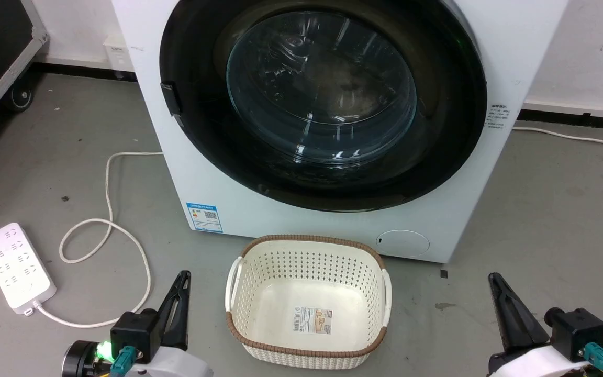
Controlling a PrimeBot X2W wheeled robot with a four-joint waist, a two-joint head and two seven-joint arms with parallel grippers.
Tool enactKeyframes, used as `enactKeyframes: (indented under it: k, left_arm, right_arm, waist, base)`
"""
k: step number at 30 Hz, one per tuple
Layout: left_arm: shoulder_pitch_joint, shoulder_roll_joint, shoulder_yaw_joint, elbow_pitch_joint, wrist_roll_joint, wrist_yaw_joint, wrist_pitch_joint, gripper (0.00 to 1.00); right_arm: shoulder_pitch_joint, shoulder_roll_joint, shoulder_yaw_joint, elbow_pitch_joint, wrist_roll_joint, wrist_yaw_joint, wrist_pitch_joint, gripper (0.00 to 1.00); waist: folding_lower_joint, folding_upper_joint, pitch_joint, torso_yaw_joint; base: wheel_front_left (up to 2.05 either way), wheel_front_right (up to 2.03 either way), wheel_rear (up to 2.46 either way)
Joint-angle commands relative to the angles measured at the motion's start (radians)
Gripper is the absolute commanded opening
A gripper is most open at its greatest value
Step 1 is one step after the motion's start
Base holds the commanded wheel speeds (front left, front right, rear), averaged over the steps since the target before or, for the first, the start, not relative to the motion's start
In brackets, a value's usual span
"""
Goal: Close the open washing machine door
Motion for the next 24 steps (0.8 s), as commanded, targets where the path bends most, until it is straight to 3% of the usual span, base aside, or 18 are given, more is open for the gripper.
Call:
enactKeyframes:
  k: [1,24]
  left_arm:
    - [-0.009,-0.005,0.004,-0.007,0.007,0.009,0.007,0.0]
    - [-0.015,-0.012,0.021,-0.026,0.021,0.024,0.052,0.0]
  right_arm:
    - [-0.019,0.002,0.002,-0.01,-0.01,0.0,0.008,0.0]
    - [-0.03,0.003,0.009,-0.028,-0.032,-0.001,0.053,0.0]
  waist:
    - [0.0,0.0,0.0,-0.001]
    - [0.0,0.0,0.001,-0.007]
  base:
    - [0.0,0.0,0.0]
    - [0.0,0.0,0.0]
